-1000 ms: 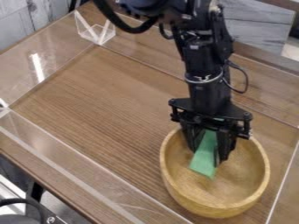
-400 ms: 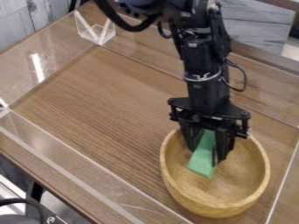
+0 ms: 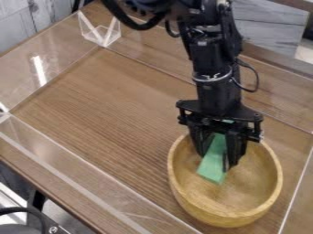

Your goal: Put the green block in the brown bowl

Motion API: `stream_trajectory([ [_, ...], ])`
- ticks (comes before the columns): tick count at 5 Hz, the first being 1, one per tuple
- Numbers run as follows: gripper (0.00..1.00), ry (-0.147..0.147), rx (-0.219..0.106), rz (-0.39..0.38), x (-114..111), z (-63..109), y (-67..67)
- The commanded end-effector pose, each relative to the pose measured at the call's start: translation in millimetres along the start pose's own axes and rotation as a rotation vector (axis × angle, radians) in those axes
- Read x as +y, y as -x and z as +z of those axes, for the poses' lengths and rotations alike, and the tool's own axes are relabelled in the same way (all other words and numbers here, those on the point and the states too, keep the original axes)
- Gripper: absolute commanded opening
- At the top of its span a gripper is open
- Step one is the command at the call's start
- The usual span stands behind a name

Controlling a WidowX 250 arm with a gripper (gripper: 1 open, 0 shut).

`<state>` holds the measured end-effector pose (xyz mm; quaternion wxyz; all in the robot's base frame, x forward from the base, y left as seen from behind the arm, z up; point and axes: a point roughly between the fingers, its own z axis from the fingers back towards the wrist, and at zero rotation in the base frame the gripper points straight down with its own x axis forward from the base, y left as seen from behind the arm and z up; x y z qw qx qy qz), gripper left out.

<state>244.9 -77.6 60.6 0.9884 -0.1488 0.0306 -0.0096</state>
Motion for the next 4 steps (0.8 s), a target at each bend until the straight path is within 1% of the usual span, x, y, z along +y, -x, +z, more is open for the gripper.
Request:
stream_trajectory([
  [1, 0.0, 0.012, -0.043, -0.015, -1.8, 11.4, -10.4],
  [4, 0.0, 0.025, -0.025, -0.024, -2.2, 14.0, -8.6],
])
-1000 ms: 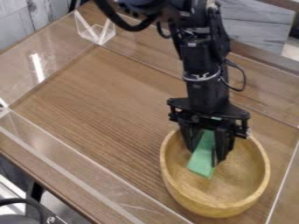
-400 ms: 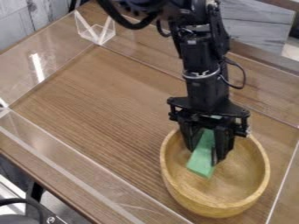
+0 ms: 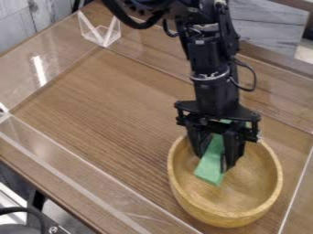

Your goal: Put the green block in the brown bowl

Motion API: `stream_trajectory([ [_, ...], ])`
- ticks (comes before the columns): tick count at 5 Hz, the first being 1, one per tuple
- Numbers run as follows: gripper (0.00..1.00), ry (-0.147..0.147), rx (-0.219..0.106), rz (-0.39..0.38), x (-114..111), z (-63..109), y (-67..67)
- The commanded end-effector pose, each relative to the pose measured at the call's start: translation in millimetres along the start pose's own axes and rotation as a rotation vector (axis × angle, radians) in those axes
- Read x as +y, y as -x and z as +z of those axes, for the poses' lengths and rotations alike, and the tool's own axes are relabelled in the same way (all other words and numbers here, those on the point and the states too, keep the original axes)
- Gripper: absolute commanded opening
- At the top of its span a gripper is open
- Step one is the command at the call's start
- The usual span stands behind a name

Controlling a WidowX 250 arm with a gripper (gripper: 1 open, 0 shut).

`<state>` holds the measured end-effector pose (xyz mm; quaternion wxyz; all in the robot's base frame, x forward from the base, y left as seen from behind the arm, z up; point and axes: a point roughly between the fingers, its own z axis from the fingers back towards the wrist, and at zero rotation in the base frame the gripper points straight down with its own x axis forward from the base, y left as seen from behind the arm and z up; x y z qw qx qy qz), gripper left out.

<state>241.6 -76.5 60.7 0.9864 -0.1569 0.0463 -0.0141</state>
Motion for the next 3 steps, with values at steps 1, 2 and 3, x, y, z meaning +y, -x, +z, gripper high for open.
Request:
stream_trajectory([
  [1, 0.0, 0.013, -0.052, -0.022, -3.4, 15.0, -11.1],
  [2, 0.0, 0.017, -0.047, -0.025, -3.6, 15.9, -10.5],
  [3, 0.0, 0.022, -0.042, -0.028, -3.8, 16.7, -10.1],
])
